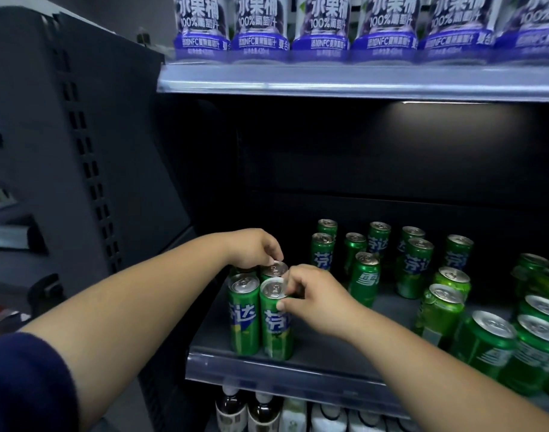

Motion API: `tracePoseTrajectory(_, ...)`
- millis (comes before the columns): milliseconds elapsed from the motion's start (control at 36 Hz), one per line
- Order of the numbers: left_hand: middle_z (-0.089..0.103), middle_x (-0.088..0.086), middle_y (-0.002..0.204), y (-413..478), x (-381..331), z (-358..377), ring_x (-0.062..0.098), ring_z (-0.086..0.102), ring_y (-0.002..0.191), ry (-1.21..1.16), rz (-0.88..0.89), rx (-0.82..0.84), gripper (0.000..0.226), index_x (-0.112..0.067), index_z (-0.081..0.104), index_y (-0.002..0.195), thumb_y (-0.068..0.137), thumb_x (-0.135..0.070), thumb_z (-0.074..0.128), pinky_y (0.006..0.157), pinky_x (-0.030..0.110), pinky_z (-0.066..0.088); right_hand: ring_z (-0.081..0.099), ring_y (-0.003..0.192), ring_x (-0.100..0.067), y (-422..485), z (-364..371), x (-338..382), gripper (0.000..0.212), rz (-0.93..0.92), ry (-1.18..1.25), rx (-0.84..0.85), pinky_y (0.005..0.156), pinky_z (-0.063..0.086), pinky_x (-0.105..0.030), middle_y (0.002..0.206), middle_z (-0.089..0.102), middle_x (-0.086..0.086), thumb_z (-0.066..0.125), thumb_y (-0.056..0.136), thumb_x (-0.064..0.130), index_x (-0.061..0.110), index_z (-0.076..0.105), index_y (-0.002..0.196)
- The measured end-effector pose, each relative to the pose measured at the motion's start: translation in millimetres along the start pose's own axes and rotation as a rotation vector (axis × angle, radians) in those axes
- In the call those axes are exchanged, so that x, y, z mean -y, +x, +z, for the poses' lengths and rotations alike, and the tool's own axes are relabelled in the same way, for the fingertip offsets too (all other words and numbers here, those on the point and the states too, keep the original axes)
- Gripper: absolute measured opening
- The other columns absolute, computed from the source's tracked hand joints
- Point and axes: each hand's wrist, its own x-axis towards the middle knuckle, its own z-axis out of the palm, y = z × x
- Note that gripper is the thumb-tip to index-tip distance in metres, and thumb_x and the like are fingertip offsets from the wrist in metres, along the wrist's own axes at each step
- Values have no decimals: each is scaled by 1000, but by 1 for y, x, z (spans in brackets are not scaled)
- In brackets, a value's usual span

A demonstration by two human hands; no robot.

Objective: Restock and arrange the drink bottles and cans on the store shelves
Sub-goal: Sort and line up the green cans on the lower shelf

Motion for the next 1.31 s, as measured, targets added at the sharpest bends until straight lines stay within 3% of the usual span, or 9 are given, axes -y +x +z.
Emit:
tracePoseTrajectory(194,71,-8,91,5,10,1,5,63,83,-86,-19,25,18,-23,72,103,93,-10,65,78,18,47,61,90,-18,-3,5,-5,35,10,22,-36,83,50,-40,94,64,-1,83,74,23,30,50,68)
tracePoseTrajectory(306,70,-7,99,7,13,-5,12,65,94,-43,-123,-32,28,-22,73,107,92,-4,57,83,23,50,61,89,-19,-1,-1,-4,35,46,14,-7,82,51,-39,94,67,-3,87,73,22,25,52,69)
tracePoseTrajectory(389,69,-8,92,5,16,-10,14,64,90,27,-217,-2,29,-22,74,105,89,-4,59,75,24,51,63,88,-19,1,-6,-2,33,66,4,25,80,52,-39,91,68,-1,89,70,21,21,56,71)
tracePoseTrajectory(528,76,13,97,1,28,-6,34,71,95,-75,-236,63,35,-22,74,80,82,6,54,88,47,56,61,84,-16,2,-7,1,34,56,-22,35,78,52,-38,86,64,3,88,71,19,27,55,70)
tracePoseTrajectory(694,75,12,102,-2,33,-7,24,69,88,-167,-236,67,31,-20,76,93,92,3,55,83,43,58,59,83,-11,1,-5,0,35,40,-25,14,77,51,-33,86,61,6,88,73,19,30,55,69)
tracePoseTrajectory(833,71,11,94,-4,26,-7,20,65,77,-211,-254,91,29,-11,73,104,98,3,47,51,30,54,60,84,-12,1,-5,-1,35,40,-27,18,78,53,-34,88,59,5,88,72,21,31,55,68)
tracePoseTrajectory(944,70,12,91,3,25,-2,22,63,77,-246,-254,94,32,-15,72,91,96,3,47,58,32,53,61,85,-14,2,-5,-4,35,39,-29,24,79,55,-39,90,58,6,88,71,26,33,55,67)
tracePoseTrajectory(1111,71,12,88,8,27,-4,24,65,76,-221,-279,98,28,-10,73,98,90,7,52,66,36,54,58,87,-13,5,-8,-4,37,18,-45,65,84,52,-36,90,56,9,88,72,26,35,53,68)
tracePoseTrajectory(1306,66,8,76,5,29,-7,18,63,61,-269,-306,132,28,-10,68,97,96,7,46,44,27,52,58,93,-13,7,-12,-6,33,12,-21,109,87,50,-32,98,59,2,90,72,27,33,58,75)
